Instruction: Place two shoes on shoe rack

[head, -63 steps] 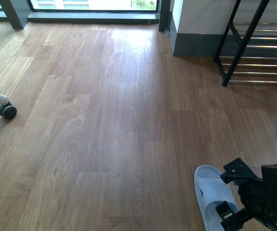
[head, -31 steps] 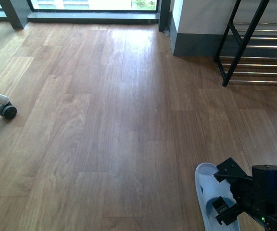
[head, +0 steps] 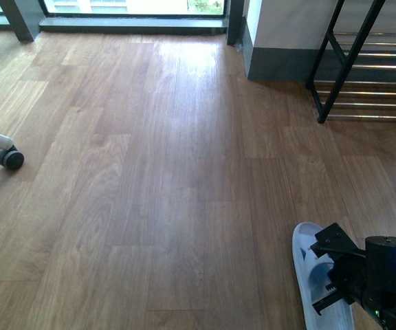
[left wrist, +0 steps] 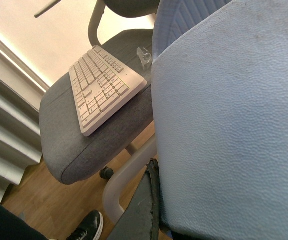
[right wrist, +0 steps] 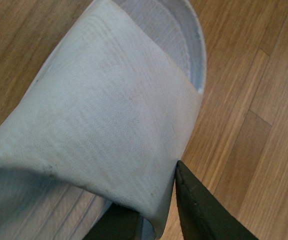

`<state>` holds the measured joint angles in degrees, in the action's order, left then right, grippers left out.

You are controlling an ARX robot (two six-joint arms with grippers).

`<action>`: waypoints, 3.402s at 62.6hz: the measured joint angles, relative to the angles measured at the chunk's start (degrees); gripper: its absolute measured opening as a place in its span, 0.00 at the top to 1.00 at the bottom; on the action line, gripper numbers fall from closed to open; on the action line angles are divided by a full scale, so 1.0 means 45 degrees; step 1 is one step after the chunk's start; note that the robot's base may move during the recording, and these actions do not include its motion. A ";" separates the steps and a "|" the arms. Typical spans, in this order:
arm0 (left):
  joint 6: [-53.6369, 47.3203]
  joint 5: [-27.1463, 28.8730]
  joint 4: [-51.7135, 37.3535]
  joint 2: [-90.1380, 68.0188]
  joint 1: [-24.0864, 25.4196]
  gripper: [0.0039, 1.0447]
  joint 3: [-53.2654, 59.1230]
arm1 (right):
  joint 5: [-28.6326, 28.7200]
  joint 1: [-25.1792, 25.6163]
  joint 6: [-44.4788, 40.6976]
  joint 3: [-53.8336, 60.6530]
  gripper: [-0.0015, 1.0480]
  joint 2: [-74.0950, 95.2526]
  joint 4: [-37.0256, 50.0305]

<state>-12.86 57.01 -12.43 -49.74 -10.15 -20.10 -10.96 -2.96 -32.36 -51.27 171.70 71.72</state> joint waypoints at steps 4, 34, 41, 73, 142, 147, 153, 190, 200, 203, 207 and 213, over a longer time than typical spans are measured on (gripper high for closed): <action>0.0000 0.0000 0.0000 0.0000 0.0000 0.99 0.0000 | 0.0019 0.0019 0.0068 0.0170 0.99 -0.0117 0.0214; 0.0000 0.0000 0.0000 0.0000 0.0000 0.99 0.0000 | 0.2735 -0.1093 0.0039 0.5319 0.99 -1.1016 -0.1855; 0.0000 0.0000 0.0000 0.0000 0.0000 0.99 0.0000 | 0.3701 -0.1423 -0.0418 0.6645 0.99 -1.4702 -0.3371; 0.0000 0.0000 0.0000 0.0000 0.0000 0.99 0.0000 | 0.7067 0.0199 0.2278 0.8004 0.99 -3.4349 -1.7748; 0.0000 0.0000 0.0000 0.0005 -0.0005 0.99 0.0000 | 0.7062 0.0248 0.2671 0.8058 0.99 -3.4762 -1.7942; 0.0000 -0.0029 0.0000 0.0015 -0.0058 0.99 0.0000 | 0.6970 0.0253 0.2676 0.8097 0.99 -3.4767 -1.7942; -0.0005 0.0000 0.0000 0.0019 -0.0044 0.99 0.0000 | 0.7062 0.0253 0.2676 0.8097 0.99 -3.4767 -1.7942; -0.0005 -0.0015 0.0000 -0.0034 -0.0039 0.99 0.0005 | 0.7053 0.0257 0.2676 0.8145 0.99 -3.4753 -1.7942; 0.0000 -0.0015 0.0005 -0.0034 -0.0039 0.99 0.0010 | 0.7057 0.0257 0.2676 0.8170 0.99 -3.4767 -1.7942; 0.0000 -0.0015 0.0005 -0.0034 -0.0044 0.99 0.0010 | 0.7053 0.0257 0.2676 0.8170 0.99 -3.4762 -1.7942; 0.0000 -0.0010 0.0005 -0.0024 -0.0044 0.99 0.0010 | 0.7057 0.0257 0.2676 0.8170 0.99 -3.4762 -1.7942; 0.0000 0.0000 0.0005 -0.0019 -0.0039 0.99 0.0010 | 0.7057 0.0257 0.2676 0.8170 0.99 -3.4762 -1.7942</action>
<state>-12.86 57.01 -12.40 -49.82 -10.33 -20.05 20.80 -1.80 -20.32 -14.50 15.27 -9.02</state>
